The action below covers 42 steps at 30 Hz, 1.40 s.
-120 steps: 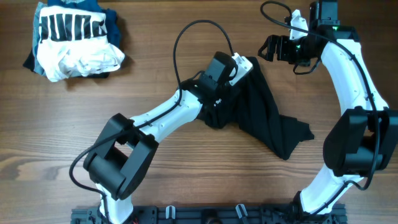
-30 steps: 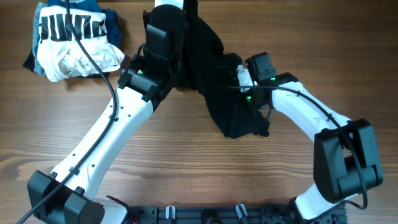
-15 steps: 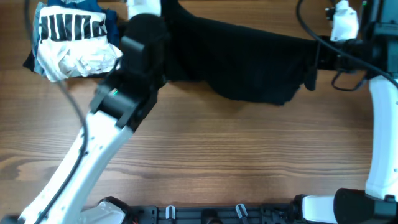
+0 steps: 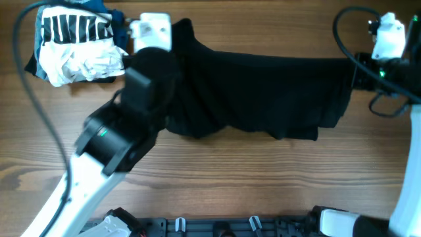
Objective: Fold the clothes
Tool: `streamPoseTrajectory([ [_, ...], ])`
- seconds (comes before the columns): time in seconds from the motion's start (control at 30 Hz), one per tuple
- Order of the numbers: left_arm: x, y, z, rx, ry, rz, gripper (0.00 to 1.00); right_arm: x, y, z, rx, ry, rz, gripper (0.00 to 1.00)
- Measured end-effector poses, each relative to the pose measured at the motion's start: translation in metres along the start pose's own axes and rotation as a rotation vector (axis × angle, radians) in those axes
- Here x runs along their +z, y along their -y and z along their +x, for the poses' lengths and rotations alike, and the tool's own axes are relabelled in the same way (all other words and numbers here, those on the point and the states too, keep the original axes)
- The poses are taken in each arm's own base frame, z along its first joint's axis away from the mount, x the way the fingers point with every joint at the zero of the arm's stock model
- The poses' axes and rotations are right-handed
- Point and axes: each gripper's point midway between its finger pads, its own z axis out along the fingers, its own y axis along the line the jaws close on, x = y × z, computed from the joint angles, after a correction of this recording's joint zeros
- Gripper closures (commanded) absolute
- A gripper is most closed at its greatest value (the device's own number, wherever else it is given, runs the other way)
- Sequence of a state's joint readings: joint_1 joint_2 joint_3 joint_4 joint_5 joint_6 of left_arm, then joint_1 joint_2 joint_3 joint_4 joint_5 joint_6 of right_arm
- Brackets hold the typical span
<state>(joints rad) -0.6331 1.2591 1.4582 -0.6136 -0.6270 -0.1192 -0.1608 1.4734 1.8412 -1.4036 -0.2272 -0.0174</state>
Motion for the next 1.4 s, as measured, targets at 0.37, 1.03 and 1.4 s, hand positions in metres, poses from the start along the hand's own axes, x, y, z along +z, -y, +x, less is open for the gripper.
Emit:
streamPoseTrajectory([
  [0.37, 0.106, 0.044, 0.110, 0.095, -0.300, -0.067, 0.96, 0.179, 0.038, -0.017, 0.085, -0.244, -0.021, 0.96],
  [1.03, 0.154, 0.062, 0.157, 0.057, -0.392, -0.033, 0.96, 0.270, 0.042, 0.058, 0.251, -0.485, -0.005, 0.50],
  [1.4, 0.154, 0.064, 0.157, 0.054, -0.392, -0.025, 0.96, 0.301, 0.073, 0.091, 0.379, -0.438, 0.201, 0.52],
])
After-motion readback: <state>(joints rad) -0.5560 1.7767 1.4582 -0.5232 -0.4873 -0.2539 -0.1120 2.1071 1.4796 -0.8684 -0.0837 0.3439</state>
